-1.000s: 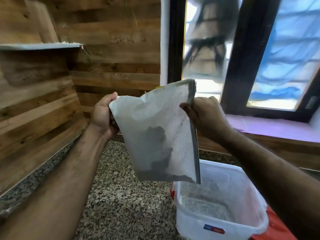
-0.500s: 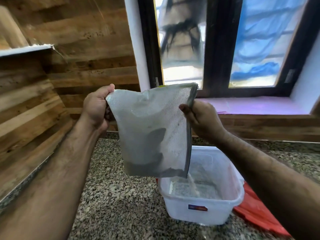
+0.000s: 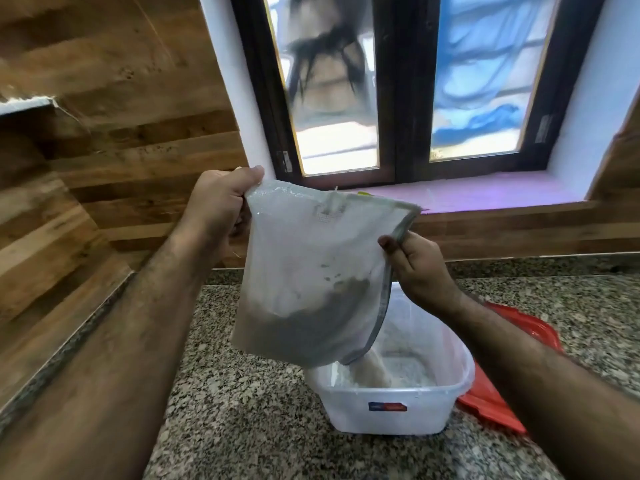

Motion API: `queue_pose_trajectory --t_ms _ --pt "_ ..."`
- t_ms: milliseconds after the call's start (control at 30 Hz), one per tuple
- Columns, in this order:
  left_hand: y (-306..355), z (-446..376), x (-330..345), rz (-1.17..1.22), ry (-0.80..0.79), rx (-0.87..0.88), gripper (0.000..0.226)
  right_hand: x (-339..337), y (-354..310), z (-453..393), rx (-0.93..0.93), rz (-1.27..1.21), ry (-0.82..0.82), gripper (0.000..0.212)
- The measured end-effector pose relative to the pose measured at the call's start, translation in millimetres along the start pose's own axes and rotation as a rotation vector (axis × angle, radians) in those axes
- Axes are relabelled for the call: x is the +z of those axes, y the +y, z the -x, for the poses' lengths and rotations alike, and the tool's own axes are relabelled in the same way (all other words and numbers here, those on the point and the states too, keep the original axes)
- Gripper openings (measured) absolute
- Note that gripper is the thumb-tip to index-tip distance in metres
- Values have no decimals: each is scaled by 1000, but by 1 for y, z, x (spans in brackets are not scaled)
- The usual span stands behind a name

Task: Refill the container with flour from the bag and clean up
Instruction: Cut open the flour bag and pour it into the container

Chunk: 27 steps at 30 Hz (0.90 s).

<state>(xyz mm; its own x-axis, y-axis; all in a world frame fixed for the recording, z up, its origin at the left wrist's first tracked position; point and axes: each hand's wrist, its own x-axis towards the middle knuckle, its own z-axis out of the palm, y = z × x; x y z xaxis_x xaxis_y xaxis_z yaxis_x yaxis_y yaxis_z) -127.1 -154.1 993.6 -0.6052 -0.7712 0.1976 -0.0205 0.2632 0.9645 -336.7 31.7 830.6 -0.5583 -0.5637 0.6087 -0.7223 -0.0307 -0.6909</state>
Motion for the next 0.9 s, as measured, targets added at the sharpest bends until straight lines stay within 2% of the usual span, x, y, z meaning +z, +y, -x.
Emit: queue_pose_trajectory --t_ms 100,200,367,467,533,667,733,800,900 --pt "5 2 13 -75 -69 28 58 -4 11 13 114 -76 8 60" --pt "11 4 29 -173 -114 50 52 -9 22 25 177 -89 6 68" --pt "11 0 56 -310 -176 95 48 -13 37 45 294 -67 17 50" --pt "9 -2 74 -344 -188 127 46 -21 37 56 391 -93 -41 56" --pt "8 -3 84 -388 -185 173 47 -33 34 60 437 11 -110 64" --pt "1 -9 104 -459 -193 160 48 -64 23 57 651 417 -284 78" --pt "-1 -9 115 -555 -199 205 51 -80 15 53 687 592 -227 67" --pt "-2 -5 126 -631 -217 248 52 -92 3 49 671 661 -62 44" --pt "-7 -1 143 -719 -258 268 51 -93 -20 41 481 481 133 23"
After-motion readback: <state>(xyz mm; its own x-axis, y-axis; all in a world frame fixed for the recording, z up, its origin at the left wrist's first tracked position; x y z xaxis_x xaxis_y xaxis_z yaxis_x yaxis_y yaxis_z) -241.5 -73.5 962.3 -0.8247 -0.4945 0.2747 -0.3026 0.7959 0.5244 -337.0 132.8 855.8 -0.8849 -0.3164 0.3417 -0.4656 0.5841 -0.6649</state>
